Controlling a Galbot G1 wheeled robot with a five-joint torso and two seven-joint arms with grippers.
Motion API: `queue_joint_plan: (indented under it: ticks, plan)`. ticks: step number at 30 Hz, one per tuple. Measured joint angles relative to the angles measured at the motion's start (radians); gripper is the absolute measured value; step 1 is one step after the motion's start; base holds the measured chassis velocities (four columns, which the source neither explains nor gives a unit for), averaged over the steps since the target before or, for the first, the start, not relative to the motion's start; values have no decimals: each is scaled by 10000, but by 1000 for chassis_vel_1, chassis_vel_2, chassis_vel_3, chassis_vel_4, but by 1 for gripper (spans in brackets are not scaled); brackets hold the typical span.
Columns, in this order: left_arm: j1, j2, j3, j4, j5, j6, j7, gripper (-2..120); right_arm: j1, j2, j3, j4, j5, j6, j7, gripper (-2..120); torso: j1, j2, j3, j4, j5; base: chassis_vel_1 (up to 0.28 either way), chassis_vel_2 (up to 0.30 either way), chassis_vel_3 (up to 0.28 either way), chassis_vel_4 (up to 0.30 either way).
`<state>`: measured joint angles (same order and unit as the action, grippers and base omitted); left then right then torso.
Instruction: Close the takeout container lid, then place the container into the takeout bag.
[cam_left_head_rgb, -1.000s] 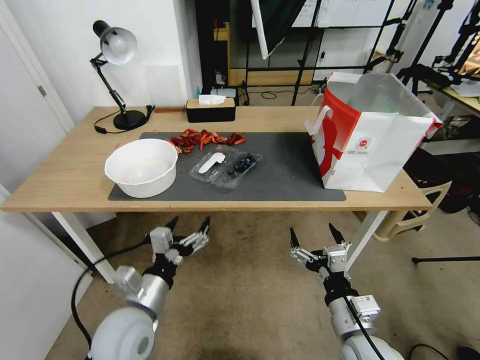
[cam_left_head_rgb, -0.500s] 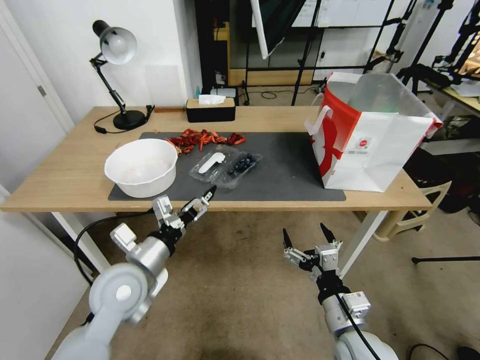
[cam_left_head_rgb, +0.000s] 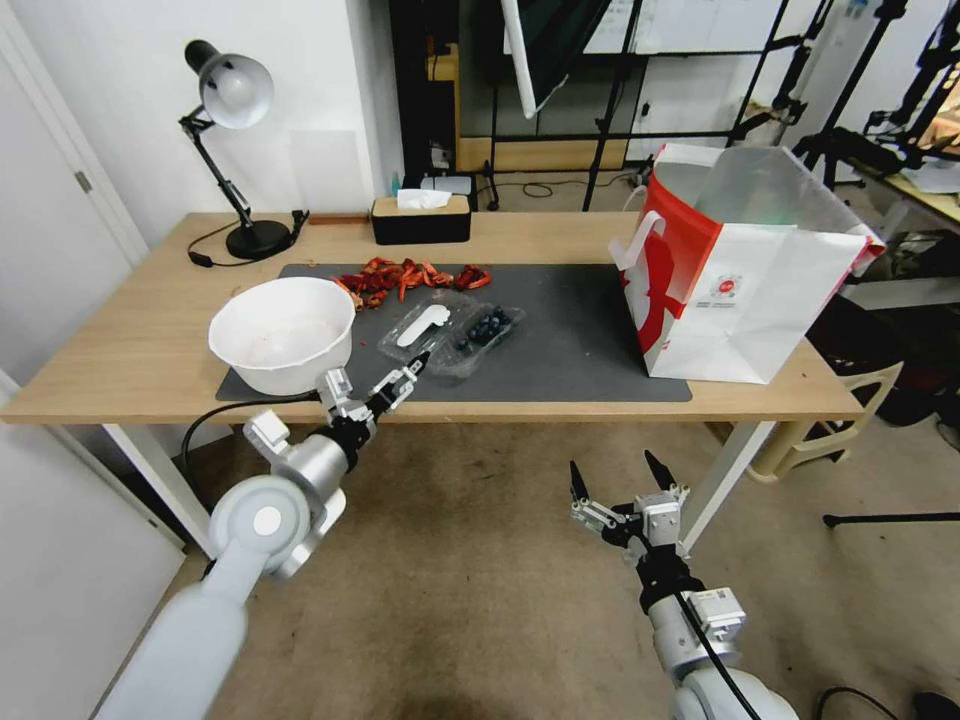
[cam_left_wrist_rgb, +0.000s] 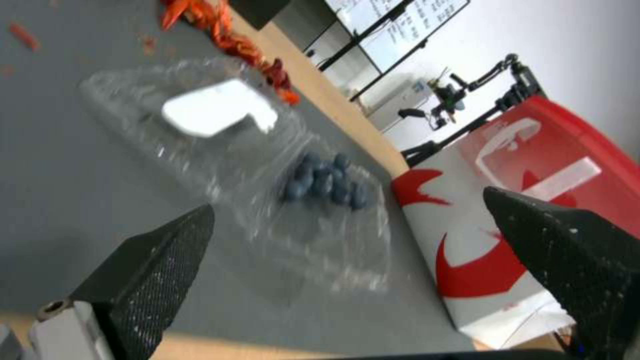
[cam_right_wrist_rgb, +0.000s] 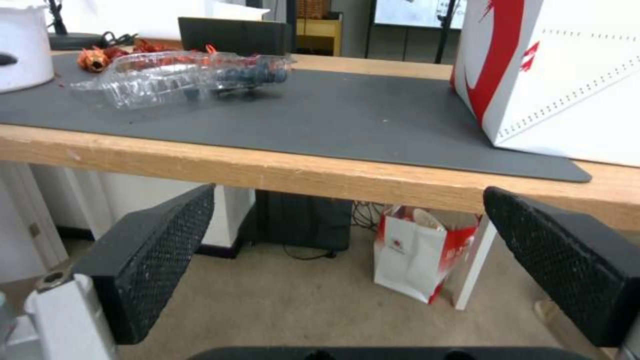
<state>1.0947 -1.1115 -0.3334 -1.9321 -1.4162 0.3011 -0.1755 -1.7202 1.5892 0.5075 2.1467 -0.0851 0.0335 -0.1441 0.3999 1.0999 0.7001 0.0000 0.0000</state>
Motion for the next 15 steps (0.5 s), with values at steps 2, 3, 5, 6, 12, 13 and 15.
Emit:
queue_joint_plan:
  ticks: [2, 3, 5, 6, 12, 13, 15]
  plan:
    - [-149, 16, 43, 86, -64, 26, -13, 100, 0, 4, 7, -7, -3, 3, 0, 100, 0, 0, 0, 0, 0, 0, 0, 0, 0]
    - [-314, 26, 102, 194, -165, 64, -57, 100, -1, 3, 24, -19, -6, 5, -1, 100, 0, 0, 0, 0, 1, 0, 0, 0, 0]
    - [-459, 26, 168, 299, -258, 104, -118, 100, 1, 4, 43, -26, -6, 6, 0, 100, 0, 0, 0, 0, 0, 0, 0, 0, 0]
    - [-590, 16, 231, 427, -310, 135, -182, 100, 1, 4, 57, -33, -8, 6, 0, 100, 0, 0, 0, 0, 0, 0, 0, 0, 0]
    - [-998, -151, 414, 755, -708, 335, -600, 100, 7, 1, 133, -78, -9, 9, 0, 100, 0, 0, 0, 0, 0, 0, 0, 0, 0]
    - [-998, -151, 414, 755, -708, 335, -600, 100, 7, 1, 133, -78, -9, 9, 0, 100, 0, 0, 0, 0, 0, 0, 0, 0, 0]
    - [-1079, -210, 427, 783, -948, 455, -754, 100, 7, 2, 155, -100, -16, 18, 1, 100, 0, 0, 0, 0, 0, 0, 0, 0, 0]
